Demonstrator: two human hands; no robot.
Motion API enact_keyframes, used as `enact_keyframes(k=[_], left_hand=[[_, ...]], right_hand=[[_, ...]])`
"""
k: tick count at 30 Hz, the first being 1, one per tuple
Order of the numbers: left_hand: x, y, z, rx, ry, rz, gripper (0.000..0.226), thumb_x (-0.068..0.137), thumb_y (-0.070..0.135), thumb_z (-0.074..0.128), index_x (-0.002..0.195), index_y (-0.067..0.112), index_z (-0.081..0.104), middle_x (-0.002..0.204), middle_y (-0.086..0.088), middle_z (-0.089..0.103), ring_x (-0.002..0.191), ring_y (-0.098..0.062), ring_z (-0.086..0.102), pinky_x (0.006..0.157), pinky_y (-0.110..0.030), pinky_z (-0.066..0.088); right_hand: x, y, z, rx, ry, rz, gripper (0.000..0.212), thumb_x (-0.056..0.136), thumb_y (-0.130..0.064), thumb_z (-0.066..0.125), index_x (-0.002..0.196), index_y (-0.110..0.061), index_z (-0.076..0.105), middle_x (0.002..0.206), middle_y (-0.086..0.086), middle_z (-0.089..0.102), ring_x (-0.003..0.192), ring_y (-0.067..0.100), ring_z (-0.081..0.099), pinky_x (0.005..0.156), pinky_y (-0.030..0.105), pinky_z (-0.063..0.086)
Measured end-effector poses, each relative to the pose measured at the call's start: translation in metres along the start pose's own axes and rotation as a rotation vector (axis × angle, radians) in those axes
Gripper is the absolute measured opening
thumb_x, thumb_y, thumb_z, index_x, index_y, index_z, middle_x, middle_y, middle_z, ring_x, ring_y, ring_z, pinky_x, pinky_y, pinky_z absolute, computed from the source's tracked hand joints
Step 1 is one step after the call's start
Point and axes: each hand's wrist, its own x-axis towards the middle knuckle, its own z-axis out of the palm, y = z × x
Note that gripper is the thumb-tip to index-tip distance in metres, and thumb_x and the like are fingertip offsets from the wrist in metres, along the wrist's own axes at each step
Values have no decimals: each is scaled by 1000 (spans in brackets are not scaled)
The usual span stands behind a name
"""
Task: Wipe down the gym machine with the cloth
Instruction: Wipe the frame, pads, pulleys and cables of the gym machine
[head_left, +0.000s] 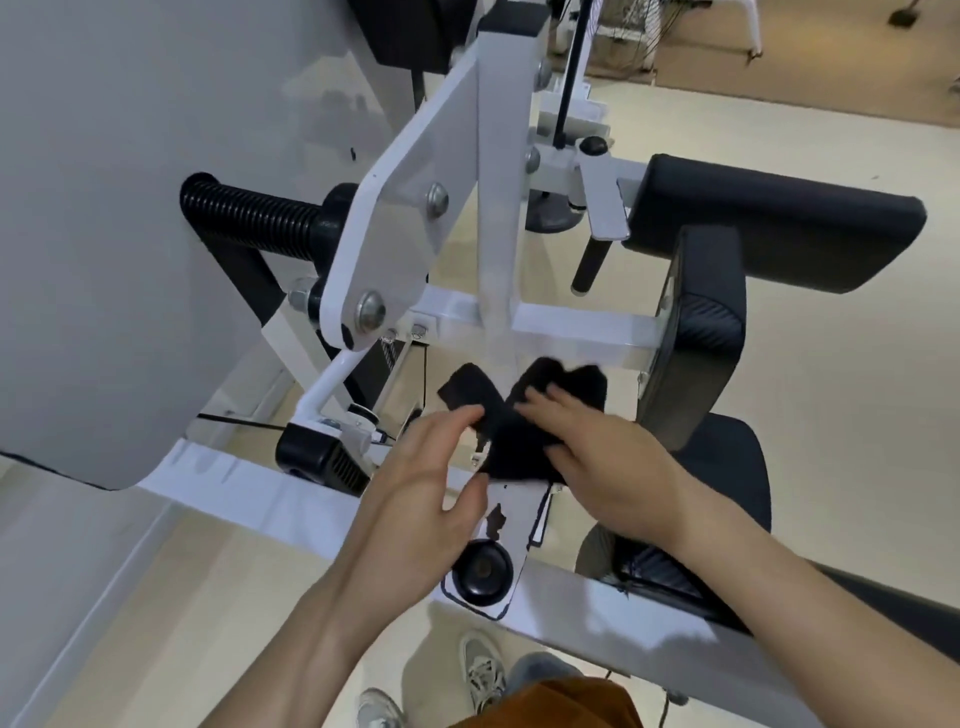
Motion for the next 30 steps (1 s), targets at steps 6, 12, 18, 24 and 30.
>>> enact_keyframes(k=[6, 12, 18, 24, 30], left_hand=[[14, 21, -6, -97, 100, 21, 25, 88, 31, 65, 107, 46, 60, 91, 18, 62, 87, 0, 59, 74, -16, 47], [28, 57, -7, -757, 226, -126, 33, 83, 5, 56, 80, 37, 57, 61, -6, 59, 49, -14, 59, 48, -25, 49], [6, 7, -4, 57, 15, -118, 54, 86, 27, 63, 135, 39, 45, 114, 15, 45, 99, 2, 45, 84, -15, 39], [12, 12, -9, 59, -133, -148, 20, 84, 48, 57, 102, 42, 59, 77, 18, 63, 73, 2, 58, 59, -12, 41], [22, 45, -21, -215, 138, -69, 6, 77, 30, 58, 82, 26, 56, 59, 6, 56, 56, -11, 52, 54, -25, 47]], right_hand=[[-31, -30, -26, 858, 383, 147, 40, 86, 5, 53, 101, -28, 70, 94, -8, 73, 91, 11, 68, 73, 21, 52], [-14, -47, -35, 627, 356, -42, 17, 95, -36, 54, 101, -27, 66, 91, -13, 67, 86, 5, 63, 73, 20, 48], [-7, -40, -14, 277, -41, 65, 12, 87, -32, 67, 78, -24, 68, 69, -9, 64, 66, 4, 58, 62, 19, 44], [-24, -35, -34, 986, -127, 39, 8, 73, -16, 79, 77, -20, 73, 73, -4, 69, 68, 6, 62, 65, 17, 48], [-35, -28, -29, 1035, 191, 99, 45, 85, -25, 71, 123, -40, 54, 123, -10, 54, 106, 10, 61, 81, 27, 53]])
